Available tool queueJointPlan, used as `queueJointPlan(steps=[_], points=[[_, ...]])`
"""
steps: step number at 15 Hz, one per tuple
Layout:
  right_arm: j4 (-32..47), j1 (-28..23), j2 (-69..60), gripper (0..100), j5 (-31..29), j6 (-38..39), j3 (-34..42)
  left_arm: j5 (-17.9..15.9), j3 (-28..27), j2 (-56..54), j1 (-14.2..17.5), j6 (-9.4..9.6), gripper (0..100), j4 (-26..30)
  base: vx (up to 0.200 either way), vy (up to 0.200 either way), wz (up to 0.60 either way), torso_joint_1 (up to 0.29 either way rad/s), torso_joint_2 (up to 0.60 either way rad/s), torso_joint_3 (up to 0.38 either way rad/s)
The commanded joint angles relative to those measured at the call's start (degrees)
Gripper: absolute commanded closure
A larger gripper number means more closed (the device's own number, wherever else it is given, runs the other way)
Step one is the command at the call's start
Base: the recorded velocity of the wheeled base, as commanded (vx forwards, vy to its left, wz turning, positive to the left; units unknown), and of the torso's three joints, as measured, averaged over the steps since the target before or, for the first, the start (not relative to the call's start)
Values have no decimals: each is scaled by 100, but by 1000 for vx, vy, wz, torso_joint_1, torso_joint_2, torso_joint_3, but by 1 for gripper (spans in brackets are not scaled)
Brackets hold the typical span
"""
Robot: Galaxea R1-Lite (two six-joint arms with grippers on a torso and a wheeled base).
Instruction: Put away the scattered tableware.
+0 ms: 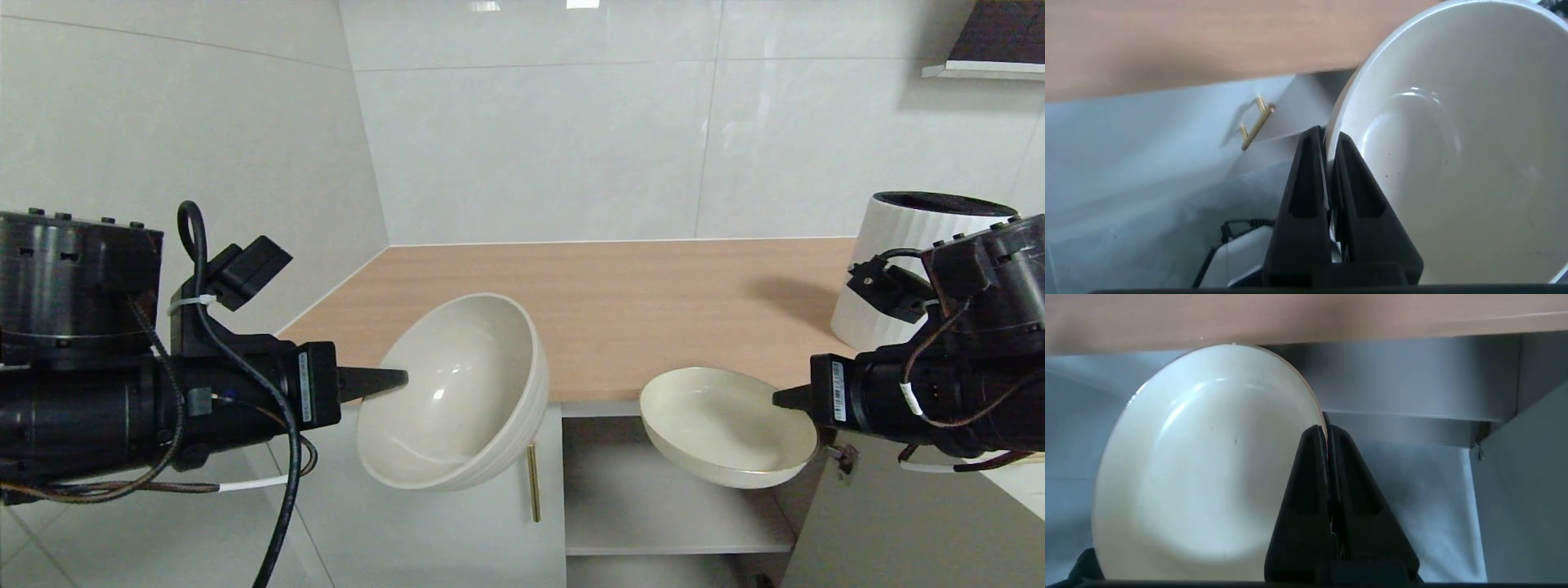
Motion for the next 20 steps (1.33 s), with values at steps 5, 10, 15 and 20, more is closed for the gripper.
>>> queueJointPlan(steps=[5, 10, 15, 20], points=[[-10, 3, -96, 100, -2, -10, 98, -6, 13, 183, -15, -5, 100, -2, -160, 0, 0, 6, -1, -1], [-10, -6, 27, 100, -2, -10, 98, 3, 13, 244, -15, 4, 100, -11, 0, 0, 0, 0, 0, 0], [-124, -6, 123, 100, -11, -10, 133, 3, 13, 314, -15, 4, 100, -19, 0, 0, 0, 0, 0, 0], [-168, -14, 361, 100, -55, -10, 133, 3, 4, 464, -15, 13, 100, -28, 0, 0, 0, 0, 0, 0]])
